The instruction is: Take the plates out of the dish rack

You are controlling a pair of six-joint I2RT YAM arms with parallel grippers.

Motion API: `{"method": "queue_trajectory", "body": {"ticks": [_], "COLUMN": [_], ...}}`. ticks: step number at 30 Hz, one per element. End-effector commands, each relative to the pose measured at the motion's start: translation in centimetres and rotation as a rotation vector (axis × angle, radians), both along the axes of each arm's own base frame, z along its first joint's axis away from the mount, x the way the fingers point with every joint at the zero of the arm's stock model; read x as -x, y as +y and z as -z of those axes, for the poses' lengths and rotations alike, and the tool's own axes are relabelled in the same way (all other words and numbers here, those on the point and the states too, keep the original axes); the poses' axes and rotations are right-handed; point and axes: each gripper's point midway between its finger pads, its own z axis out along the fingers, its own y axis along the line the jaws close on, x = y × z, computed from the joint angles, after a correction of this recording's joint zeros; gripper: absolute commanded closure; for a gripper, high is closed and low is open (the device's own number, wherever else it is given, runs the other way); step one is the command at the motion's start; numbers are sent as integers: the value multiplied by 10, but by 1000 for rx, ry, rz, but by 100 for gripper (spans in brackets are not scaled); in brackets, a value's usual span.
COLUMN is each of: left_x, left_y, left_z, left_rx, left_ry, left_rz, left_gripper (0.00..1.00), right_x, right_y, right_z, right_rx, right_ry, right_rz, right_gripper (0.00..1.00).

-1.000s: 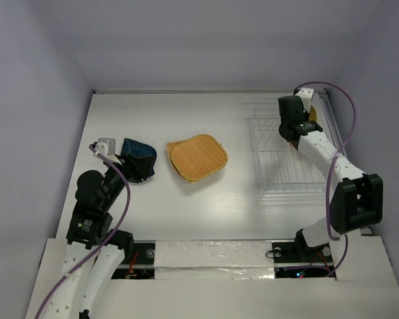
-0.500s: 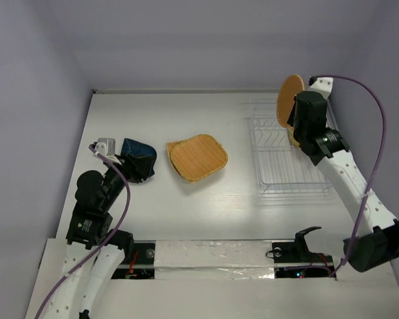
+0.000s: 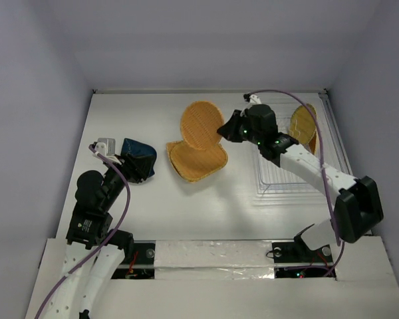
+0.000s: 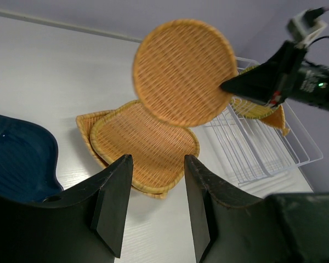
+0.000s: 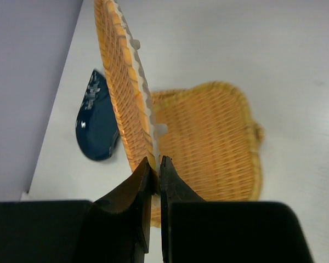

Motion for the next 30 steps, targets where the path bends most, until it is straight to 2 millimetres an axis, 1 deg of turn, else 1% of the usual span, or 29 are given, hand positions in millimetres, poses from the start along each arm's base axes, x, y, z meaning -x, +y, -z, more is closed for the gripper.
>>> {"method": "queue_trajectory", "body": {"ticks": [1, 2, 4, 6, 7, 13, 15, 19, 22, 23, 24, 25, 27, 28, 30], "left_x": [-3, -4, -3, -3, -4, -3, -3, -3, -3, -3, -3, -3, -2, -2, -2], "left_y": [1, 2, 2, 1, 2, 1, 1, 0, 0, 0, 0, 1, 1, 1, 0], "left_z": [-3, -4, -4, -4, -3, -4, -4, -5, -5, -4, -5, -5, -6, -6, -6], "left_rx": [10, 10, 10, 11, 11, 12, 12, 12, 12, 11, 12, 11, 13, 12, 13], "left_ry": [-25, -25, -26, -28, -26, -31, -31, -32, -32, -31, -32, -34, -35, -36, -37], "left_rz": [-5, -13, -10, -7, -8, -4, -2, -1, 1, 1, 1, -1, -1, 1, 1], "left_gripper": [61, 61, 61, 61, 61, 61, 61, 61, 61, 61, 61, 61, 61, 61, 61], "right_x": [10, 9, 9, 9, 9, 14, 14, 15, 14, 13, 13, 13, 16, 16, 16], "right_y": [47, 49, 55, 58, 61, 61, 59, 54, 48, 46, 45, 43, 43, 40, 38], "right_z": [-32, -25, -5, 10, 23, 71, 82, 93, 97, 98, 98, 99, 100, 103, 101], "right_rx": [-228, -232, -238, -241, -239, -229, -220, -195, -162, -153, -148, -137, -123, -109, -105], "right_ry": [-27, -12, 42, 77, 102, 192, 209, 219, 220, 219, 219, 217, 214, 215, 208], "right_rz": [-144, -140, -156, -163, -169, -158, -146, -127, -98, -88, -85, -79, -76, -66, -61], "right_gripper": [100, 100, 100, 100, 99, 95, 93, 87, 71, 60, 54, 52, 40, 39, 38]}}
